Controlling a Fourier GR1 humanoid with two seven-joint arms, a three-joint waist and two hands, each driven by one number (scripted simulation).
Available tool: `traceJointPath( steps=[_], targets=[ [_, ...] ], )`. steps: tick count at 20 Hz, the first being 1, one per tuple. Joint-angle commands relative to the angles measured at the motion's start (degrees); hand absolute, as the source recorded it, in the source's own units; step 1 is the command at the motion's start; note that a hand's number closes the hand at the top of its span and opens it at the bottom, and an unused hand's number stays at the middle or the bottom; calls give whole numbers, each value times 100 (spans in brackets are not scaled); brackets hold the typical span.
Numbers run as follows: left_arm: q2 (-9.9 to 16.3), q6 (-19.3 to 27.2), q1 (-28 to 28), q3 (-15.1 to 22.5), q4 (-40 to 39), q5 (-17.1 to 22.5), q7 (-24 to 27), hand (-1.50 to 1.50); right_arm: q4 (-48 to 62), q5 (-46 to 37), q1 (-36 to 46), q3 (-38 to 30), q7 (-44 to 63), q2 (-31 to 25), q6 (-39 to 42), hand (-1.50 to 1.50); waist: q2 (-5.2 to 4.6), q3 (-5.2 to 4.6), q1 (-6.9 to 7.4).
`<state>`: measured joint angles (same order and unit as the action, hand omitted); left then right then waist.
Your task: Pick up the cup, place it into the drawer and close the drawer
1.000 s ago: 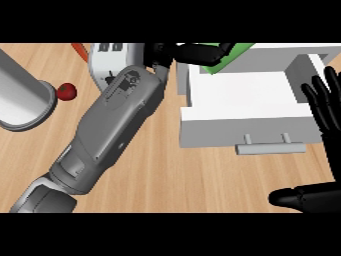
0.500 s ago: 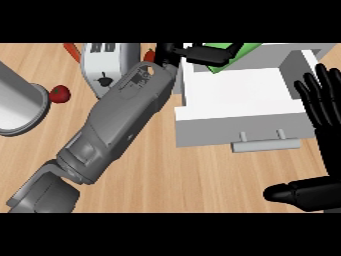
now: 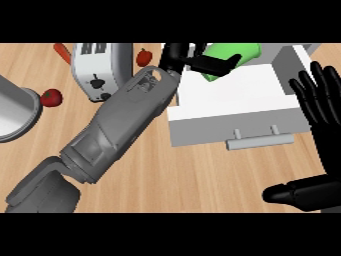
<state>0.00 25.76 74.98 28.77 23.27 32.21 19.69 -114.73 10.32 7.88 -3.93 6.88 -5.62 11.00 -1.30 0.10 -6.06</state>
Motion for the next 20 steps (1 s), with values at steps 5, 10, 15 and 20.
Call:
traceJointPath(
  steps=[5, 10, 15, 20],
  targets=[
    [0, 252, 139, 545, -242, 173, -154, -150, -104, 298, 15, -154, 41, -60, 94, -150, -13, 1, -41],
    [0, 208, 5, 544, 405, 766, 37, -150, 91, 327, 48, -109, -92, 48, 97, -150, -6, -2, -6],
    [0, 103, -108, 319, 587, 1160, 768, -150, 116, 776, 284, -214, 195, -3, 141, -150, 14, -7, 143],
    [0, -455, -104, -175, 417, 1391, 1008, -150, -165, 1159, 12, -474, 268, -248, 394, -150, 68, -7, 349]
  ],
)
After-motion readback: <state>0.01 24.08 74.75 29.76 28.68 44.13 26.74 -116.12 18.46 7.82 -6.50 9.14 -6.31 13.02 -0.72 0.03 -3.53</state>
